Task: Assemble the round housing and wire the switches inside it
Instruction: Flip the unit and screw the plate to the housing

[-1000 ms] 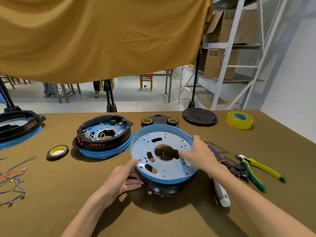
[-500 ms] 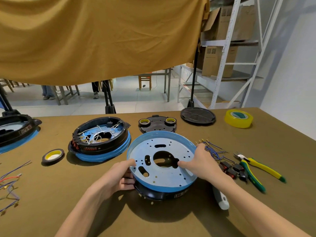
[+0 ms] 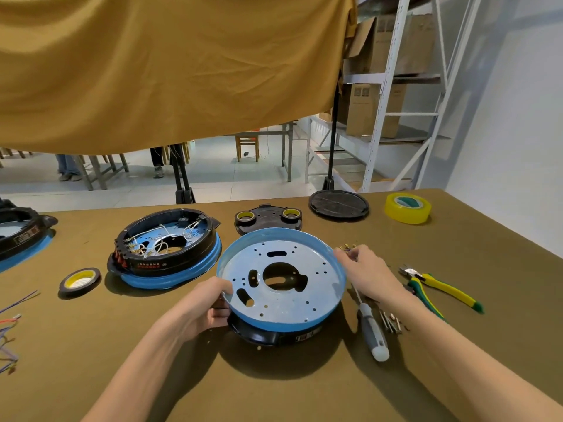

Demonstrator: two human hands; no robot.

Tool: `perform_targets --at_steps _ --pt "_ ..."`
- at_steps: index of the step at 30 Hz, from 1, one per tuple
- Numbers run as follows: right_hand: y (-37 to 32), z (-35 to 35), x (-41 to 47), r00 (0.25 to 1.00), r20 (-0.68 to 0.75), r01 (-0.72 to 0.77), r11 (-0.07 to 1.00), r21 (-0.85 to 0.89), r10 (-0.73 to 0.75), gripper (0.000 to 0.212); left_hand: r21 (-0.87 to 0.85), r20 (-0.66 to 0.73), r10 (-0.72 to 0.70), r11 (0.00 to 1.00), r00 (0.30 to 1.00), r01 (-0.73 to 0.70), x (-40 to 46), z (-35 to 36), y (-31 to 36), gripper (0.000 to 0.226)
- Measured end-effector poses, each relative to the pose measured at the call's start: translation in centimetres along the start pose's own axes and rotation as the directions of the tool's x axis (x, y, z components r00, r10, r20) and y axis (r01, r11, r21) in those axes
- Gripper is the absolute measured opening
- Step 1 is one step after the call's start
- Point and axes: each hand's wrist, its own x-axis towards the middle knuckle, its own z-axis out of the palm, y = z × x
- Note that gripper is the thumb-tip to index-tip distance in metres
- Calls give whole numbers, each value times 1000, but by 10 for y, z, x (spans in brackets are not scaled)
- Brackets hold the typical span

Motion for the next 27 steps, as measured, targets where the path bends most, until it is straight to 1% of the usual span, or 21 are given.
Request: perform_targets --at_steps 2,3,5,7,8,10,12,18,23,27 --pt "13 -14 -1 997 -82 -8 998 -61 3 46 -6 -21 5 1000 1000 -5 0 8 0 45" --pt "20 -19 -3 996 -87 -17 993 -118 7 44 -14 -34 7 1000 999 -7 0 12 1 43" --pt "36 -24 -10 999 -41 -33 960 -278 23 33 -32 -70 10 999 998 -12 1 22 1 38" --pt "46 -27 -19 998 34 -28 903 -429 47 19 -48 -102 11 999 995 -16 0 30 1 36" --pt "49 -27 -24 997 59 -21 878 -478 56 18 -53 -110 16 998 994 -22 -1 33 1 35" --pt "51 -24 -32 996 61 -23 842 -539 66 21 -59 -110 26 998 994 -33 -3 36 0 34" --pt "51 -23 -37 997 42 -33 834 -550 67 22 -59 -104 39 997 994 -46 -4 35 -3 31" --pt "54 -25 -34 999 38 -5 870 -493 27 17 -52 -69 54 997 996 -58 0 25 -8 17" --pt "59 -28 -29 994 93 -4 878 -478 56 19 -24 -27 52 998 998 -53 10 18 -10 32" --pt "61 -28 -25 992 99 -19 890 -456 72 12 -18 -2 50 999 999 -50 15 17 -9 27"
